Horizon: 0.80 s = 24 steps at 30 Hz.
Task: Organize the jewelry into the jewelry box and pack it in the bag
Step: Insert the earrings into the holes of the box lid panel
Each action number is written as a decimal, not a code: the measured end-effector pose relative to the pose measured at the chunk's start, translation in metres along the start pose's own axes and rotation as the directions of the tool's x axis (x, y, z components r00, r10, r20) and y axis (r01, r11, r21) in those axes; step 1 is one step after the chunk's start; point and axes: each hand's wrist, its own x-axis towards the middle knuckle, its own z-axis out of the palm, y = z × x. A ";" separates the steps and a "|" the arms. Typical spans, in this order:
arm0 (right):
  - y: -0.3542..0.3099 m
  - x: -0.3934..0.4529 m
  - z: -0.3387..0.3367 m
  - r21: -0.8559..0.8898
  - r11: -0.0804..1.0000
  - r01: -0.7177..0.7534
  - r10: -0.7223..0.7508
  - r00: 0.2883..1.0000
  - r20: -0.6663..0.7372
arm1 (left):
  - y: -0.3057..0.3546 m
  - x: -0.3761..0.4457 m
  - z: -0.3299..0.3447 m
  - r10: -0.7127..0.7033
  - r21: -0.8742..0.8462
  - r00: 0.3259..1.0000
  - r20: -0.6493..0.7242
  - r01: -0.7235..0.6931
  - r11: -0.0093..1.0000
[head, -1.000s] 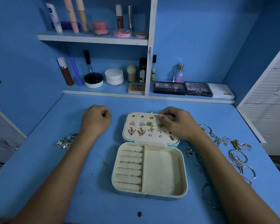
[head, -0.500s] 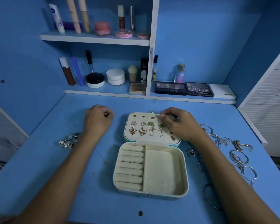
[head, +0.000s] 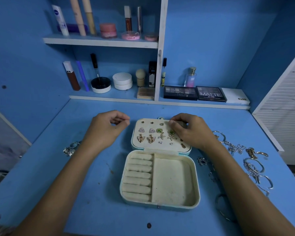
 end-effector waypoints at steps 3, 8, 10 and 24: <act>-0.001 -0.001 -0.001 -0.003 1.000 0.000 0.000 1.000 0.002 | 0.005 -0.015 0.001 0.083 0.017 0.994 0.071 -0.085 0.996; -0.001 -0.001 -0.001 -0.014 1.000 0.009 -0.009 1.000 -0.001 | 0.007 -0.029 0.003 0.109 0.013 0.987 0.116 -0.112 0.994; -0.001 -0.002 -0.001 -0.017 1.000 0.011 -0.011 1.000 -0.003 | 0.007 -0.031 0.002 0.111 0.004 0.984 0.137 -0.113 0.994; -0.001 -0.001 0.000 -0.044 0.999 0.022 -0.022 1.000 -0.006 | 0.018 -0.037 0.004 0.137 0.010 0.970 0.203 -0.142 0.990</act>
